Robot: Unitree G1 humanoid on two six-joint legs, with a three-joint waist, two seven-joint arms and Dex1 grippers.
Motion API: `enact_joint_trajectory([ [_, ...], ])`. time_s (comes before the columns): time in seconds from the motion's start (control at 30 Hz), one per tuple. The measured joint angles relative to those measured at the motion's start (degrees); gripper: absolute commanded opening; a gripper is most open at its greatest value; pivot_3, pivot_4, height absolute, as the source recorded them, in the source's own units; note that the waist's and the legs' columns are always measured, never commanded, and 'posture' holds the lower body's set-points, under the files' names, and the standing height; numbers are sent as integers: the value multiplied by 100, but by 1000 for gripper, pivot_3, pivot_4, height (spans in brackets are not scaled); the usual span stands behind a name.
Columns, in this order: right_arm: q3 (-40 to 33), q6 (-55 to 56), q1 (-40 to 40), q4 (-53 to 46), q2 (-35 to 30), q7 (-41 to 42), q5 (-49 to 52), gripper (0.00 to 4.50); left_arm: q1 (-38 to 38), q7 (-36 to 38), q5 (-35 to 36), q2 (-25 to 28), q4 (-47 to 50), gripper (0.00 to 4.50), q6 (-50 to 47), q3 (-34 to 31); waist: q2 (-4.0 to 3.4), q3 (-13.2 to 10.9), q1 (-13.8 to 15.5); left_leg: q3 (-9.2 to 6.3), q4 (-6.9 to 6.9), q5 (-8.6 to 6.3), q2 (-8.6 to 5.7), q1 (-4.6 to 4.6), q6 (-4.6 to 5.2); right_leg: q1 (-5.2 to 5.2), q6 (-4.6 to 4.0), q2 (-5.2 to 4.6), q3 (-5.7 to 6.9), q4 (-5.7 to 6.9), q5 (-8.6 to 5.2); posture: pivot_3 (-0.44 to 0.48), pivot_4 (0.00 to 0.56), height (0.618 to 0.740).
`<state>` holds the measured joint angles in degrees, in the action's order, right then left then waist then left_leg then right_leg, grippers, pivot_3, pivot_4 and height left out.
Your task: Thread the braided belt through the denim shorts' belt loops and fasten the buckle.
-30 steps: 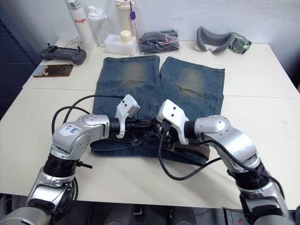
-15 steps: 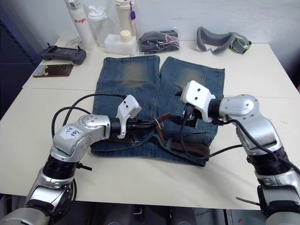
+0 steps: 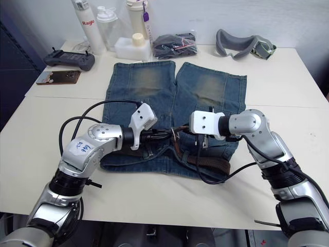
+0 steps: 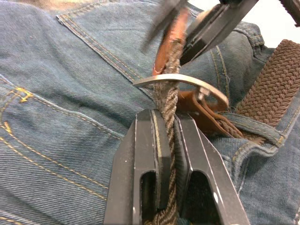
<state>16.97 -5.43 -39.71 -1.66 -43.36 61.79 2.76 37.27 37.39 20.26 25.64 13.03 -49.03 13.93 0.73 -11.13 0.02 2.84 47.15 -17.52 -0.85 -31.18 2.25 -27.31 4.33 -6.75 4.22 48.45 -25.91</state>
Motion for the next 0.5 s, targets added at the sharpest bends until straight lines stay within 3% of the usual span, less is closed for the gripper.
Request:
enact_joint_trajectory([
  [0.13, -64, 282, 1, 42, -56, 71, -29, 0, 3, 149, 200, 22, 3, 2492, -226, -195, 0, 0, -1, -1, 0, 0, 0, 0, 0, -1, 0, 0, 0, 0, 0, 0, 150, 656],
  [0.27, -266, 824, 42, 374, -440, 145, -175, 0, 23, 573, 682, 523, 91, 4362, -557, -660, 0, 0, -7, -1, 0, 1, 0, 0, -1, -1, 0, 0, 1, -1, 0, 0, 150, 656],
  [0.4, -447, 1270, 69, 674, -813, 312, -222, 0, 156, 826, 934, 1062, 103, 4478, -677, -1218, 0, 0, -8, -1, 1, 1, 0, 0, -2, -1, 0, 0, 0, 0, 0, 0, 150, 656],
  [0.5, -511, 1429, 12, 865, -919, 427, -224, 0, 235, 907, 1049, 1176, 109, 4478, -705, -1363, 0, 0, -5, -1, 4, 1, 0, 0, -2, 0, 0, -1, 0, 0, 0, 0, 150, 656],
])
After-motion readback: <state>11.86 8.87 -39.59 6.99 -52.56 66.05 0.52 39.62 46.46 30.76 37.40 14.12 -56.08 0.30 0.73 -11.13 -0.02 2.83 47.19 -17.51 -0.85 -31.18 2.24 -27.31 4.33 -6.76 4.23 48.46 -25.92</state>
